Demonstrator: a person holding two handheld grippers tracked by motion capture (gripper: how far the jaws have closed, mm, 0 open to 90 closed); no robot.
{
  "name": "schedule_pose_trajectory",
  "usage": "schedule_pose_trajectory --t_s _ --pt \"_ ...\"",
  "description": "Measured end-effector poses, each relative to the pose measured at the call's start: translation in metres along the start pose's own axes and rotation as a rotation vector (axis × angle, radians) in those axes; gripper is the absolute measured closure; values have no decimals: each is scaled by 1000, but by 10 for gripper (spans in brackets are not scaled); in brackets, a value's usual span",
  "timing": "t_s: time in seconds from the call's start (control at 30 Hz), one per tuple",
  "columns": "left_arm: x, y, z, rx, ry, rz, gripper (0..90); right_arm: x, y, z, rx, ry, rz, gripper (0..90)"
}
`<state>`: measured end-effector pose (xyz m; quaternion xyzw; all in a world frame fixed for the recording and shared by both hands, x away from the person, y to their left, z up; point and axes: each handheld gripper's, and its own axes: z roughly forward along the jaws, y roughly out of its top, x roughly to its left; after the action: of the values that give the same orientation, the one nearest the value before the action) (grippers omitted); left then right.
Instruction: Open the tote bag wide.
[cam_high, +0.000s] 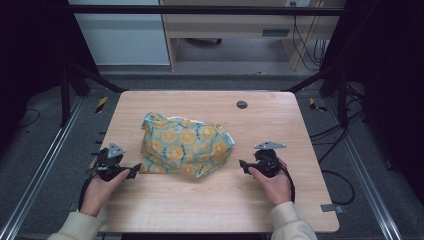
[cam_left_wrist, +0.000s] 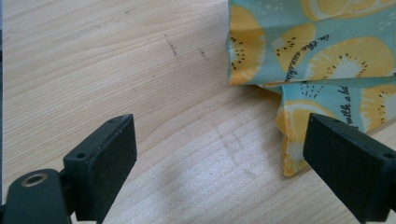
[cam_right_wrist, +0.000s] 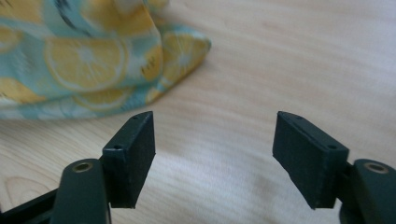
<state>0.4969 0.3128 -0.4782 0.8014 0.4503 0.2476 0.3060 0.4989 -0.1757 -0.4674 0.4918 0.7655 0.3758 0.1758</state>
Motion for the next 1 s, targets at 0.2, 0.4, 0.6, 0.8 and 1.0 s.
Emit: schedule_pose_trajectory --t_s 0.2,0.4,0.6,0.8,1.0 --pt "-1 -1 0 11 -4 10 98 12 30 -18 -59 32 -51 367" --pt "-2 -1 1 19 -4 13 102 33 67 -22 -80 88 -115 412" --pt "-2 -1 1 25 -4 17 105 51 103 -5 -77 178 -97 439" --pt "-1 0 1 25 -8 16 108 64 116 16 -10 234 -103 653" --pt "-2 1 1 26 -5 22 116 76 126 13 -27 239 -155 892"
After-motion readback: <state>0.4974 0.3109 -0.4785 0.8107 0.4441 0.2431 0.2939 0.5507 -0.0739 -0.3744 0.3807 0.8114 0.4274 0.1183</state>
